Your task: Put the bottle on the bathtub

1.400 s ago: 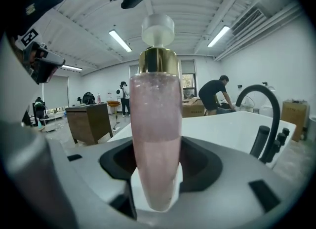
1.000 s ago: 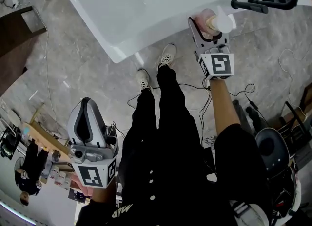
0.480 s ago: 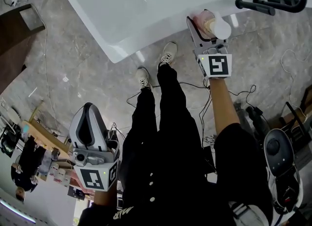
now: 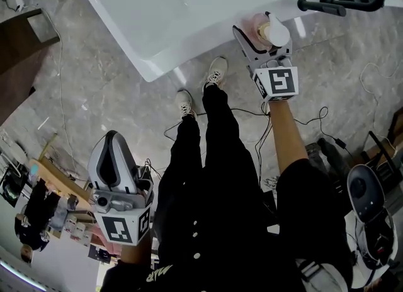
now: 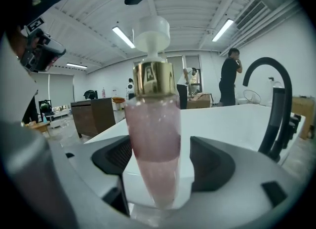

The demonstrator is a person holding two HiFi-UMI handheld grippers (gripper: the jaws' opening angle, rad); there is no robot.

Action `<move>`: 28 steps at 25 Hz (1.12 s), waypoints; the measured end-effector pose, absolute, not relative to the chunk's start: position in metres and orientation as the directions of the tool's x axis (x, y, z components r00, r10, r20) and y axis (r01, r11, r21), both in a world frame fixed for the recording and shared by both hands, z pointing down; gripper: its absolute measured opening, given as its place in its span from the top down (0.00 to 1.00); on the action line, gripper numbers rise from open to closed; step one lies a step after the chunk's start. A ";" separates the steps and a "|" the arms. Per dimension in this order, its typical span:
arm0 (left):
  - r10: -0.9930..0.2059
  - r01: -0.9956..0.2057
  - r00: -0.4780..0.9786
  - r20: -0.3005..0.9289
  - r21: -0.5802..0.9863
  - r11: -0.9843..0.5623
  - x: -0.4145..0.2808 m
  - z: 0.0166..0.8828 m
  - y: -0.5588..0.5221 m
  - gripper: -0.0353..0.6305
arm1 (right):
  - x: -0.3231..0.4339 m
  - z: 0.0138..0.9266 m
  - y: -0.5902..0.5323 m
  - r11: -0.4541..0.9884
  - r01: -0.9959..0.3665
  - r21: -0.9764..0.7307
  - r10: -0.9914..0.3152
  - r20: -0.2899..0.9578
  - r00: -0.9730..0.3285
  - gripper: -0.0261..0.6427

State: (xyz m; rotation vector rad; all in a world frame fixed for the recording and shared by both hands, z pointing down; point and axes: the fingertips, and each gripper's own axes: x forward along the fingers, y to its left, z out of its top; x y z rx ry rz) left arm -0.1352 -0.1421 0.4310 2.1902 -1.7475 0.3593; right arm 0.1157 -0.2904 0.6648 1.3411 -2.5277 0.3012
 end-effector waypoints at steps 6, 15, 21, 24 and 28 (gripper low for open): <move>-0.928 -0.975 0.221 0.299 0.086 -0.204 -0.135 0.390 -0.146 0.93 | 0.132 0.623 -0.271 0.564 -0.825 -0.034 -0.777 0.318 -0.543 0.41; -0.961 -0.969 0.245 0.131 0.052 -0.240 -0.145 0.322 -0.148 0.93 | 0.160 0.478 -0.230 0.540 -0.841 0.033 -0.830 0.187 -0.525 0.75; -0.956 -0.960 0.281 0.081 0.024 -0.280 -0.151 0.294 -0.137 0.93 | 0.156 0.394 -0.210 0.488 -0.869 -0.085 -0.867 0.069 -0.493 0.95; -0.954 -0.956 0.295 0.061 0.012 -0.295 -0.148 0.284 -0.140 0.93 | 0.162 0.363 -0.209 0.477 -0.871 -0.120 -0.874 0.037 -0.484 0.95; -0.956 -0.957 0.291 0.044 0.010 -0.291 -0.158 0.269 -0.135 0.93 | 0.168 0.331 -0.198 0.431 -0.896 -0.110 -0.898 0.041 -0.437 0.95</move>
